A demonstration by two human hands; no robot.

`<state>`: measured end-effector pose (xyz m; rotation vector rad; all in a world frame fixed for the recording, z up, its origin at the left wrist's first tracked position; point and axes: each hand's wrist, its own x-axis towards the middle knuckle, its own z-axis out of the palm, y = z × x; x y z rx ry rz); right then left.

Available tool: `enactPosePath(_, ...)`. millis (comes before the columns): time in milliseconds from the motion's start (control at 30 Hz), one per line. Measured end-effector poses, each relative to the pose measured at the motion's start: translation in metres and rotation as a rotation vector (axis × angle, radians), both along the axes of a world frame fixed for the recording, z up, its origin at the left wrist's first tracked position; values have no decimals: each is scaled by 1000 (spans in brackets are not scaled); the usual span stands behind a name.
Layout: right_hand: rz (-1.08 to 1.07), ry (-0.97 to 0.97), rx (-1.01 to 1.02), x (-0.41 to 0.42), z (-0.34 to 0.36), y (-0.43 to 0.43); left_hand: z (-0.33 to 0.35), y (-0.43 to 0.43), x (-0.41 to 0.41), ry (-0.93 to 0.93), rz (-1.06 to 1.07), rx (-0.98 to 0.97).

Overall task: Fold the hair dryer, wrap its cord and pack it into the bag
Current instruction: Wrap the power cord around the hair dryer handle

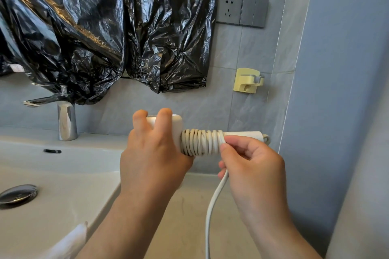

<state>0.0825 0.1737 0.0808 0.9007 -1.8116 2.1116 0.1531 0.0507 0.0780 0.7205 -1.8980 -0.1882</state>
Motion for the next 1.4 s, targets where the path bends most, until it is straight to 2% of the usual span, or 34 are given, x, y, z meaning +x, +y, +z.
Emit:
enactPosePath(167, 163, -129, -6, 1, 5, 2, 4, -1, 5, -5, 28, -74)
enactPosePath(333, 289, -91, 62, -4, 11, 8, 5, -8, 6, -15, -1, 29)
enactPosePath(533, 583, -187, 66, -10, 11, 10, 7, -15, 4, 94, -172, 344)
enactPosePath(667, 797, -379, 49, -21, 11, 14, 4, -17, 1, 157, -515, 630)
enactPosePath(767, 755, -345, 38, -32, 16, 22, 4, -17, 2, 73, -606, 674)
enactPosePath(900, 652, -159, 127, -42, 18, 30, 5, -18, 5, -14, -681, 711)
enactPosePath(1000, 621, -42, 250, -46, 20, 36, 6, -21, 9, -67, -713, 666)
enactPosePath(1100, 710, 57, 422, -53, 20, 45, 9, -23, 17, -184, -757, 539)
enactPosePath(1200, 831, -71, 625, -65, 19, 51, 9, -19, 22, -374, -734, 343)
enactPosePath(1267, 898, -128, 661, -71, 18, 54, 7, -18, 21, -449, -687, 270)
enactPosePath(1333, 865, -140, 657, -73, 15, 53, 6, -16, 19, -485, -627, 206)
enactPosePath(1400, 713, -67, 718, -71, 12, 49, 6, -14, 17, -511, -525, 124)
